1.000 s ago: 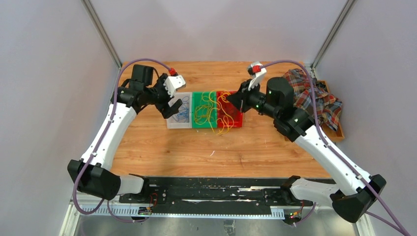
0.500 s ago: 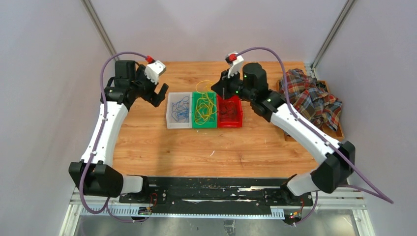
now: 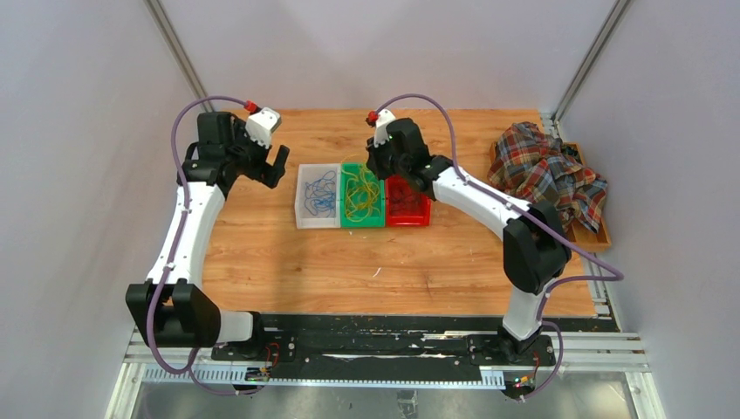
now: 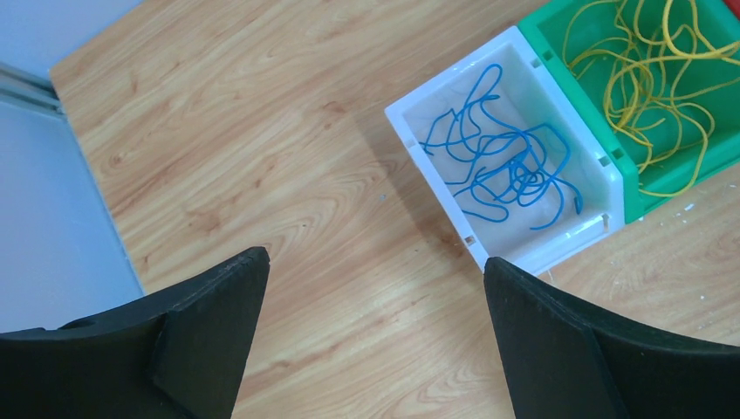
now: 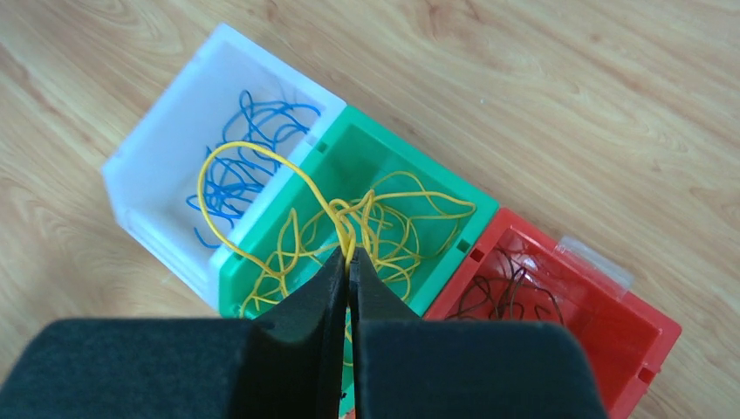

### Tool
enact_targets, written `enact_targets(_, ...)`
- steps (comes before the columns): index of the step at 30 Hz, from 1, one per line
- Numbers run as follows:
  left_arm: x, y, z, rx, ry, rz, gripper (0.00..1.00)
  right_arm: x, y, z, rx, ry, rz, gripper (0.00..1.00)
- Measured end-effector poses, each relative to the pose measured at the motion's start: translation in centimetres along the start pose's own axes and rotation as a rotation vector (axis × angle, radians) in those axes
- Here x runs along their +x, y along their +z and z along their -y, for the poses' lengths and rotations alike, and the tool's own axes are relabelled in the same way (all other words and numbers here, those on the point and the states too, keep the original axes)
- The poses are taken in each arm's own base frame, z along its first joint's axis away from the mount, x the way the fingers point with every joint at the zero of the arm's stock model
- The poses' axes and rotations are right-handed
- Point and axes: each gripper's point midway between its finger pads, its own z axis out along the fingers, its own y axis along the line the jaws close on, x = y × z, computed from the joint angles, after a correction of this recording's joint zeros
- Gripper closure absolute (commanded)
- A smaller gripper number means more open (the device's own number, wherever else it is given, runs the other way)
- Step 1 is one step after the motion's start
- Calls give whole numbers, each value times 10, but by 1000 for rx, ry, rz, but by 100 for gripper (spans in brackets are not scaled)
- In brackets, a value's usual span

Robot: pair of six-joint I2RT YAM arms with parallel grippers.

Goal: Untangle the cables

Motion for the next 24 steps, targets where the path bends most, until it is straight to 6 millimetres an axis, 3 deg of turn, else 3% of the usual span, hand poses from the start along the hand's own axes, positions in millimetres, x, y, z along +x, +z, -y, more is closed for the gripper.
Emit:
enact_targets(4,2,-2,-11,-28,-18,3,2,19,11,7,52,-21,-47,66)
enact_targets(8,3,-3,-13,-33,-23,5,2,21,11,13,90,-32,-52,49)
enact_targets(12,2,-3,-12,-28,-23,9,2,19,9,16,110,-31,-49,41)
enact_targets(15,1,-3,-11,-23,-25,11,2,19,6,17,119,-29,-54,24)
enact_targets(19,1,-3,-11,-22,-35,13,2,8,-8,18,135,-29,-33,21)
enact_targets(24,8,3,-14,-31,-68,51,2,8,-61,25,193,-17,35,20)
